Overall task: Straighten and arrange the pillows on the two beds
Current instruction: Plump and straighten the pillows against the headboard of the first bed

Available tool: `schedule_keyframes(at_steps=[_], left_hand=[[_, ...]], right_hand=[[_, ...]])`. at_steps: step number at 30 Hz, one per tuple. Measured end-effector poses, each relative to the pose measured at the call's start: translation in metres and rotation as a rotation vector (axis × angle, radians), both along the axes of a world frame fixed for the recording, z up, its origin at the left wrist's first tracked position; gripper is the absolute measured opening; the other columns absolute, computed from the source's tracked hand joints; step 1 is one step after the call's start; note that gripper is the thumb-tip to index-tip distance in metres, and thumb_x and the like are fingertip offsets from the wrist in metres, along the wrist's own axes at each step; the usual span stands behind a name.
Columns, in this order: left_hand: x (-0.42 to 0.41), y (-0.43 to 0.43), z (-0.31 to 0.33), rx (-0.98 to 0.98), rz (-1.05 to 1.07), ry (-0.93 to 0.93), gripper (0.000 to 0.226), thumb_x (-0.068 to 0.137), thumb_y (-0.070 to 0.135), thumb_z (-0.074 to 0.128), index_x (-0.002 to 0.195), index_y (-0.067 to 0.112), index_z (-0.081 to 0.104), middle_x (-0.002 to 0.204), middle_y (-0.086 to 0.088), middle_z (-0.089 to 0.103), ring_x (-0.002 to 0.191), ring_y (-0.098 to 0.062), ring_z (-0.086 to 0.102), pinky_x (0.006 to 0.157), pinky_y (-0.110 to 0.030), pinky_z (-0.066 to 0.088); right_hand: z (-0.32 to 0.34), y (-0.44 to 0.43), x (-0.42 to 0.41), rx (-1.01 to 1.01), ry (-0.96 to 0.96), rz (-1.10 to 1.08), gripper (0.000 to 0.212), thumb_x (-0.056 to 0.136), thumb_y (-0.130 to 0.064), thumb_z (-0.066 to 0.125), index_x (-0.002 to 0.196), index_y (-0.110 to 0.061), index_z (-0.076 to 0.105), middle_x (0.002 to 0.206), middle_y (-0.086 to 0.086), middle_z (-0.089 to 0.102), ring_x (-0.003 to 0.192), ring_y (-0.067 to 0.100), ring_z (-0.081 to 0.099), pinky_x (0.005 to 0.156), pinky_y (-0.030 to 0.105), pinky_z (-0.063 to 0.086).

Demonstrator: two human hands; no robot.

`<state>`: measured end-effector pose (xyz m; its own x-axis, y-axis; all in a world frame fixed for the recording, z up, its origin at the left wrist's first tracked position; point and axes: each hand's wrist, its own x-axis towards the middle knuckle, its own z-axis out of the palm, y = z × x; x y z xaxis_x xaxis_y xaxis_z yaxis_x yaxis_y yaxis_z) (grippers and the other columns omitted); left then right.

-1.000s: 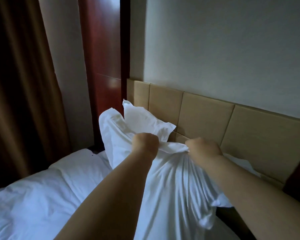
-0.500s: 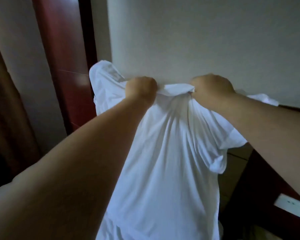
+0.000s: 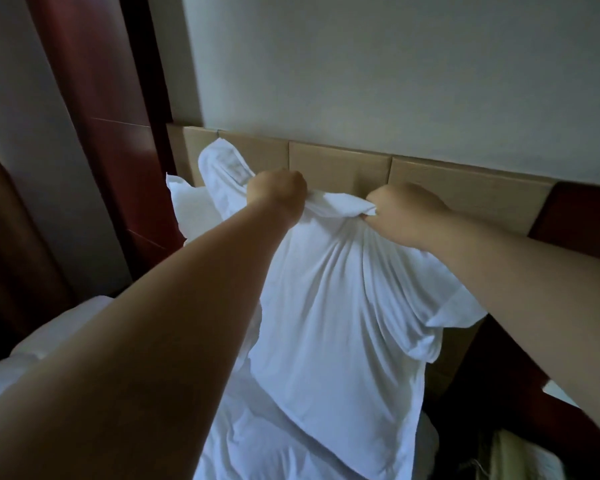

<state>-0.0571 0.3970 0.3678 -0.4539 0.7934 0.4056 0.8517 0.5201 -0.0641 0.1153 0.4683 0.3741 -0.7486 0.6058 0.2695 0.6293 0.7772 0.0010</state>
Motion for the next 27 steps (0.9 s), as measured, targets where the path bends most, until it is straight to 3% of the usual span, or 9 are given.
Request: schedule_keyframes(at_steps=[4, 8, 11, 14, 16, 18, 22, 25, 27], left_hand=[[-0.001, 0.006, -0.004, -0.013, 0.004, -0.012, 0.027, 0.091, 0.014, 0.052, 0.114, 0.012, 0.067, 0.118, -0.013, 0.065, 0.111, -0.035, 0.061, 0.082, -0.037, 0.048], [0.001, 0.016, -0.012, -0.063, 0.003, -0.028, 0.026, 0.091, 0.015, 0.055, 0.113, 0.014, 0.067, 0.116, -0.01, 0.066, 0.109, -0.032, 0.063, 0.079, -0.034, 0.048], [0.002, 0.03, -0.034, -0.128, 0.0, -0.031, 0.026, 0.092, 0.014, 0.053, 0.114, 0.014, 0.066, 0.117, -0.007, 0.067, 0.11, -0.028, 0.063, 0.079, -0.033, 0.047], [0.004, 0.05, -0.065, -0.197, 0.005, -0.062, 0.028, 0.093, 0.01, 0.05, 0.117, 0.011, 0.064, 0.12, -0.008, 0.065, 0.113, -0.027, 0.061, 0.085, -0.034, 0.049], [0.004, 0.065, -0.084, -0.23, 0.021, -0.12, 0.028, 0.093, 0.007, 0.049, 0.117, 0.008, 0.063, 0.12, -0.009, 0.064, 0.113, -0.028, 0.061, 0.086, -0.035, 0.049], [0.003, 0.082, -0.101, -0.25, 0.012, -0.132, 0.028, 0.093, 0.007, 0.05, 0.119, 0.008, 0.062, 0.121, -0.009, 0.063, 0.113, -0.027, 0.061, 0.086, -0.034, 0.049], [-0.002, 0.122, -0.12, -0.264, -0.035, -0.184, 0.029, 0.094, 0.007, 0.049, 0.119, 0.009, 0.062, 0.122, -0.01, 0.062, 0.115, -0.027, 0.06, 0.09, -0.035, 0.049], [-0.005, 0.158, -0.131, -0.212, -0.083, -0.27, 0.028, 0.095, 0.006, 0.046, 0.117, 0.008, 0.063, 0.12, -0.01, 0.061, 0.112, -0.028, 0.06, 0.091, -0.036, 0.048], [-0.005, 0.179, -0.139, -0.201, -0.09, -0.373, 0.028, 0.098, 0.007, 0.042, 0.119, 0.005, 0.061, 0.119, -0.011, 0.059, 0.11, -0.029, 0.059, 0.094, -0.037, 0.048]], right_hand=[[0.003, 0.006, -0.001, -0.026, -0.013, -0.01, 0.04, 0.094, -0.031, 0.047, 0.056, -0.021, 0.037, 0.062, -0.002, 0.043, 0.071, 0.027, 0.048, 0.05, 0.024, 0.028], [-0.012, 0.018, -0.003, -0.096, -0.026, -0.043, 0.039, 0.093, -0.036, 0.048, 0.057, -0.024, 0.039, 0.071, 0.001, 0.052, 0.073, 0.026, 0.055, 0.058, 0.029, 0.037], [-0.043, 0.032, -0.009, -0.155, -0.077, -0.11, 0.035, 0.095, -0.029, 0.047, 0.061, -0.023, 0.041, 0.077, 0.003, 0.056, 0.076, 0.026, 0.055, 0.061, 0.027, 0.039], [-0.078, 0.052, -0.015, -0.176, -0.213, -0.161, 0.019, 0.095, -0.025, 0.045, 0.089, -0.017, 0.062, 0.103, 0.008, 0.065, 0.092, 0.028, 0.061, 0.072, 0.029, 0.043], [-0.095, 0.069, -0.019, -0.219, -0.273, -0.191, 0.028, 0.094, -0.033, 0.045, 0.111, -0.019, 0.063, 0.114, 0.007, 0.064, 0.104, 0.029, 0.062, 0.082, 0.034, 0.047], [-0.109, 0.089, -0.024, -0.291, -0.317, -0.215, 0.033, 0.092, -0.036, 0.047, 0.119, -0.02, 0.059, 0.116, 0.007, 0.062, 0.106, 0.027, 0.061, 0.088, 0.038, 0.05], [-0.143, 0.126, -0.022, -0.313, -0.153, -0.202, 0.025, 0.094, -0.039, 0.046, 0.107, -0.022, 0.059, 0.103, 0.002, 0.065, 0.094, 0.023, 0.063, 0.076, 0.034, 0.05], [-0.166, 0.15, -0.018, -0.262, 0.008, -0.25, 0.009, 0.095, -0.027, 0.046, 0.092, -0.024, 0.054, 0.089, -0.002, 0.062, 0.081, 0.019, 0.059, 0.066, 0.03, 0.044], [-0.177, 0.167, -0.018, -0.241, 0.06, -0.297, 0.012, 0.093, -0.019, 0.046, 0.083, -0.025, 0.045, 0.083, -0.003, 0.058, 0.075, 0.017, 0.055, 0.062, 0.029, 0.038]])
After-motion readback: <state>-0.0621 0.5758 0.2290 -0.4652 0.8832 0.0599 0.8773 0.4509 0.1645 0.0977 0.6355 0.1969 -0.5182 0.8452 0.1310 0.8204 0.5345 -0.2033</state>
